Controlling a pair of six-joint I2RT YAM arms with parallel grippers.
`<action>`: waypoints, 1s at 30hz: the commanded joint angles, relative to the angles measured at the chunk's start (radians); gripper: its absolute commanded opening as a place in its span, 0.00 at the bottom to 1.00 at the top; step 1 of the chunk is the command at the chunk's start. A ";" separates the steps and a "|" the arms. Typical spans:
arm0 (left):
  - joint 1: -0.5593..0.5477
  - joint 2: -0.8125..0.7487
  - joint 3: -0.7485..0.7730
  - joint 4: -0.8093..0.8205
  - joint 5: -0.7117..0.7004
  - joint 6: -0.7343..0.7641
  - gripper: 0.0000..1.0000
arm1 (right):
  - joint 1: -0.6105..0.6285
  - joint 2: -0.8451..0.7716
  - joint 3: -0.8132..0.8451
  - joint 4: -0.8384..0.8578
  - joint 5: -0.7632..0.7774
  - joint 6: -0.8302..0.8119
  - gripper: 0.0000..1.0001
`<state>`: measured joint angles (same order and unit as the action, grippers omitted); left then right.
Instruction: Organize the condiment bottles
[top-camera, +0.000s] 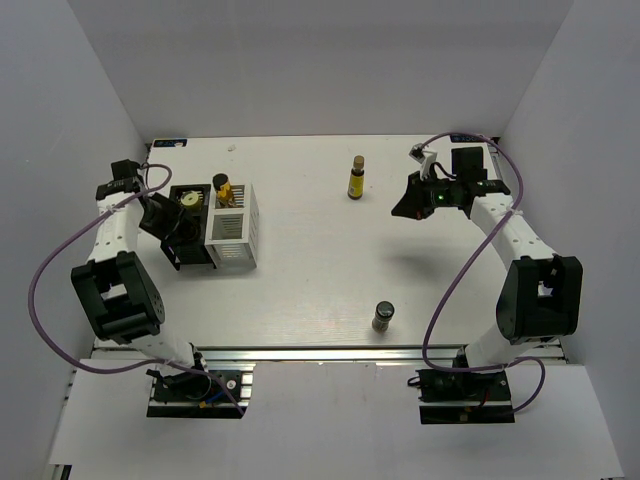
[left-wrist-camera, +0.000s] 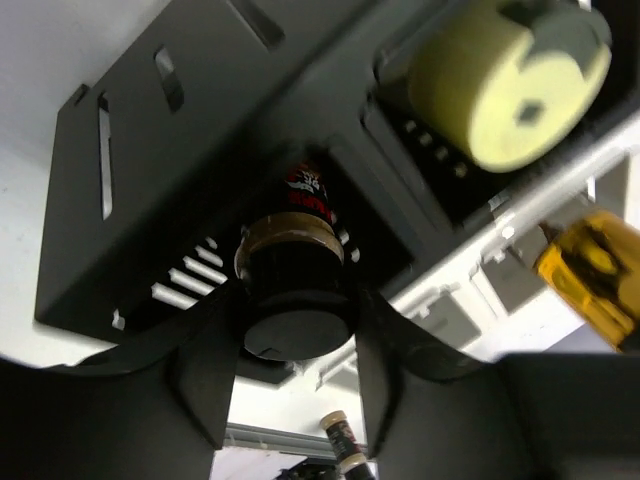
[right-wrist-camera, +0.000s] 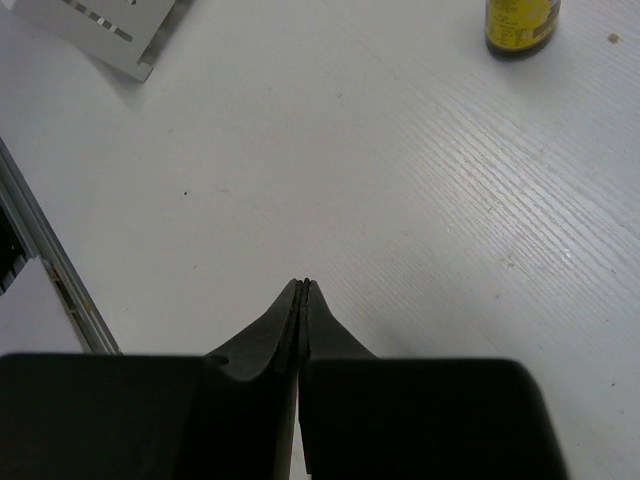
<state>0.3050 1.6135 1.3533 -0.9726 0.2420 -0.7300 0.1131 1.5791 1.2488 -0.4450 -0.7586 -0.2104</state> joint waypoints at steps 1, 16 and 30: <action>0.003 0.008 0.067 0.051 0.033 0.009 0.58 | 0.002 -0.001 0.040 0.014 -0.010 0.002 0.03; 0.003 -0.055 0.104 0.060 0.075 0.018 0.77 | 0.002 -0.019 0.050 -0.047 -0.091 -0.095 0.40; 0.002 -0.449 -0.034 0.369 0.252 0.118 0.66 | 0.079 -0.125 0.025 -0.745 -0.272 -0.998 0.83</action>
<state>0.3061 1.2308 1.3842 -0.7120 0.4000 -0.6350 0.1577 1.5135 1.2930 -0.9222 -0.9859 -0.9291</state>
